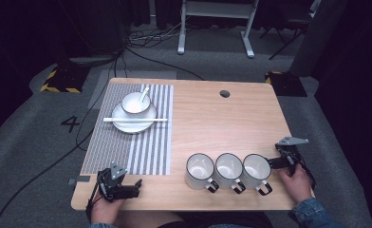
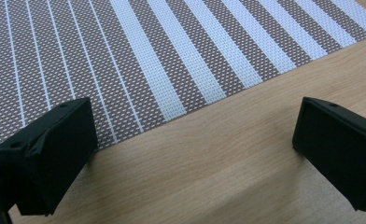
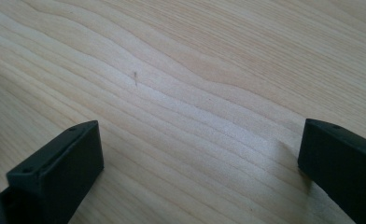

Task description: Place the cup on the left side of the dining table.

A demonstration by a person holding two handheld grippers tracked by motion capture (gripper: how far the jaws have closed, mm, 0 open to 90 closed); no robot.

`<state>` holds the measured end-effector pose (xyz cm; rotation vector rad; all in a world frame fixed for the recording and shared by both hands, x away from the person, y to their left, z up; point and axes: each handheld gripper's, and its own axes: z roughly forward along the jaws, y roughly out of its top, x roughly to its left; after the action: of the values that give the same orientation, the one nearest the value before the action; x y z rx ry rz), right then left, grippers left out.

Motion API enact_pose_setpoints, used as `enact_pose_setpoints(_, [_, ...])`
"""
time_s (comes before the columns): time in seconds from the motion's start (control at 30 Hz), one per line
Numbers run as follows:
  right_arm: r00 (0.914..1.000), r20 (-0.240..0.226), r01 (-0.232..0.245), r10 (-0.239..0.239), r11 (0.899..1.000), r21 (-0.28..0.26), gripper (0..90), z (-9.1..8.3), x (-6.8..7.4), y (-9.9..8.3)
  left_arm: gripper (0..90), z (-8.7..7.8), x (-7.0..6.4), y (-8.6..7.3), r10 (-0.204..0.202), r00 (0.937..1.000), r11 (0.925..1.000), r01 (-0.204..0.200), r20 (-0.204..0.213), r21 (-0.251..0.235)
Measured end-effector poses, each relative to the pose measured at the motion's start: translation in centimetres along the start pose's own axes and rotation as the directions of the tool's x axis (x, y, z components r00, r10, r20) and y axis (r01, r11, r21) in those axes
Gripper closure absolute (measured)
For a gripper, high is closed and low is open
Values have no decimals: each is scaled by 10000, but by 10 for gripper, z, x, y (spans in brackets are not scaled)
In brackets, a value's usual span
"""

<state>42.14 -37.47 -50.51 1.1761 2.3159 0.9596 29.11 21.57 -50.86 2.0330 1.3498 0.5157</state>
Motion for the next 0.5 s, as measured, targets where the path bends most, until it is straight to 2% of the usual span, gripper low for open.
enact_pose_setpoints(0.37, [10000, 0, 7, -7, 10000, -1, 2, 0, 0, 0, 1, 0, 0, 0, 28, 10000, 10000, -28, -59, -19])
enact_pose_setpoints(0.5, [10000, 1, 3, -3, 10000, -1, 2, 0, 0, 0, 1, 0, 0, 0, -44, 10000, 10000, 44, 40, -4])
